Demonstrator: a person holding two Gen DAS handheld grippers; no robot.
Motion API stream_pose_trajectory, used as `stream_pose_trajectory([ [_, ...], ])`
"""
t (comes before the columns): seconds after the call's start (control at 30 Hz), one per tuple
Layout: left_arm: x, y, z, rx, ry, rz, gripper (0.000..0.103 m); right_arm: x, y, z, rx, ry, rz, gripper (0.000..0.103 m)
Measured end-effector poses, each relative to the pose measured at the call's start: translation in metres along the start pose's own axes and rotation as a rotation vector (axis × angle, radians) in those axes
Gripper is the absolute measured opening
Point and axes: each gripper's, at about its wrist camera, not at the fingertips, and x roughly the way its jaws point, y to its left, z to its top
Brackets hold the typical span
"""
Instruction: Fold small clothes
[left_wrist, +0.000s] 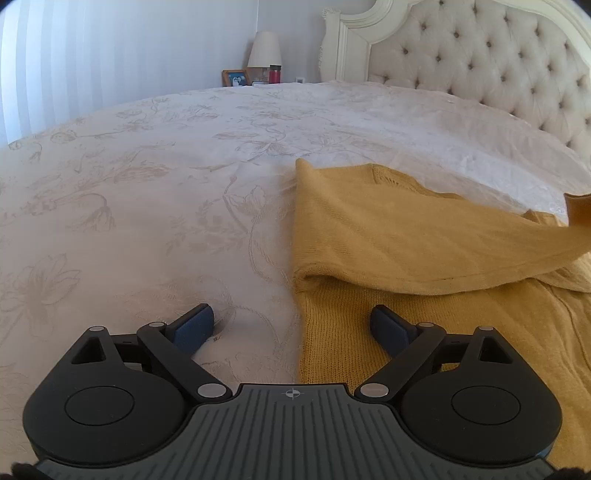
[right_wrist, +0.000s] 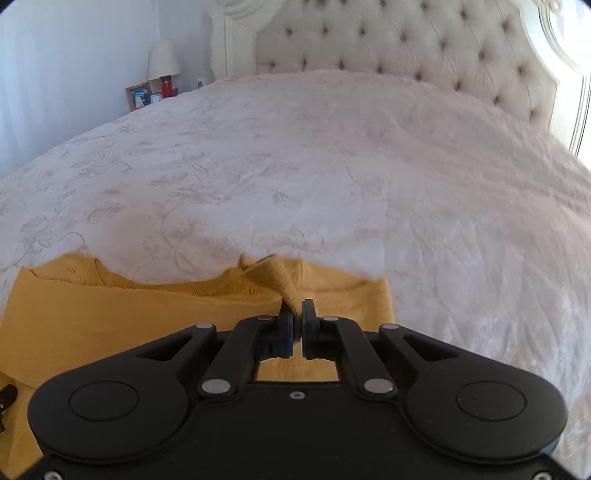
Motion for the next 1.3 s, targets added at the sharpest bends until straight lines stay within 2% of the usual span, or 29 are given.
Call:
stream_pose_trajectory([
  [0.1, 0.000, 0.000, 0.000, -0.001, 0.000, 0.000, 0.093, 0.017, -0.015, -0.012, 0.044, 0.092, 0.044, 0.009],
  [0.13, 0.000, 0.000, 0.000, -0.001, 0.000, 0.000, 0.093, 0.020, -0.018, -0.016, 0.054, 0.105, 0.047, 0.012],
  [0.23, 0.000, -0.001, 0.000, 0.002, 0.000, 0.003, 0.093, 0.024, -0.030, -0.023, 0.108, 0.115, 0.083, 0.026],
  [0.27, 0.000, -0.001, 0.000, 0.001, 0.000, 0.003, 0.093, 0.025, -0.034, -0.024, 0.132, 0.111, 0.091, 0.035],
  [0.37, 0.000, -0.001, 0.000, 0.002, 0.001, 0.005, 0.093, 0.028, -0.045, -0.024, 0.184, 0.104, 0.107, 0.052],
  [0.5, 0.000, -0.002, 0.000, 0.003, 0.002, 0.007, 0.093, 0.038, -0.053, -0.024, 0.247, 0.120, 0.134, 0.054],
  [0.53, 0.000, -0.002, 0.000, 0.004, 0.002, 0.008, 0.093, 0.040, -0.054, -0.024, 0.260, 0.123, 0.139, 0.048],
  [0.57, 0.000, -0.002, 0.000, 0.004, 0.002, 0.008, 0.093, 0.041, -0.054, -0.024, 0.264, 0.126, 0.148, 0.027],
  [0.6, 0.000, -0.002, 0.000, 0.005, 0.002, 0.008, 0.093, 0.041, -0.053, -0.023, 0.255, 0.129, 0.153, 0.013],
  [0.67, 0.000, -0.002, 0.000, 0.006, 0.003, 0.010, 0.093, 0.036, -0.048, -0.020, 0.205, 0.121, 0.148, 0.011],
  [0.73, 0.000, -0.003, 0.000, 0.007, 0.004, 0.012, 0.093, 0.025, -0.040, -0.014, 0.131, 0.074, 0.144, 0.011],
  [0.87, 0.000, -0.003, 0.000, 0.007, 0.004, 0.013, 0.093, 0.007, -0.041, -0.004, 0.069, -0.019, 0.058, 0.010],
  [0.97, 0.000, -0.003, 0.000, 0.008, 0.004, 0.014, 0.093, 0.026, -0.049, -0.005, 0.099, 0.065, 0.035, 0.011],
  [1.0, 0.000, -0.003, 0.000, 0.008, 0.005, 0.014, 0.094, 0.029, -0.050, -0.007, 0.101, 0.082, 0.022, 0.014],
  [1.1, 0.000, -0.004, 0.000, 0.009, 0.006, 0.015, 0.094, 0.026, -0.054, -0.016, 0.151, 0.081, -0.005, 0.030],
  [1.17, 0.000, -0.004, 0.000, 0.010, 0.007, 0.017, 0.094, 0.016, -0.058, -0.022, 0.182, 0.071, 0.007, 0.062],
  [1.2, 0.000, -0.004, 0.000, 0.010, 0.007, 0.016, 0.094, 0.009, -0.060, -0.024, 0.185, 0.063, 0.012, 0.065],
  [1.3, 0.000, -0.005, 0.001, 0.011, 0.011, 0.016, 0.094, -0.011, -0.064, -0.032, 0.183, 0.062, 0.020, 0.065],
])
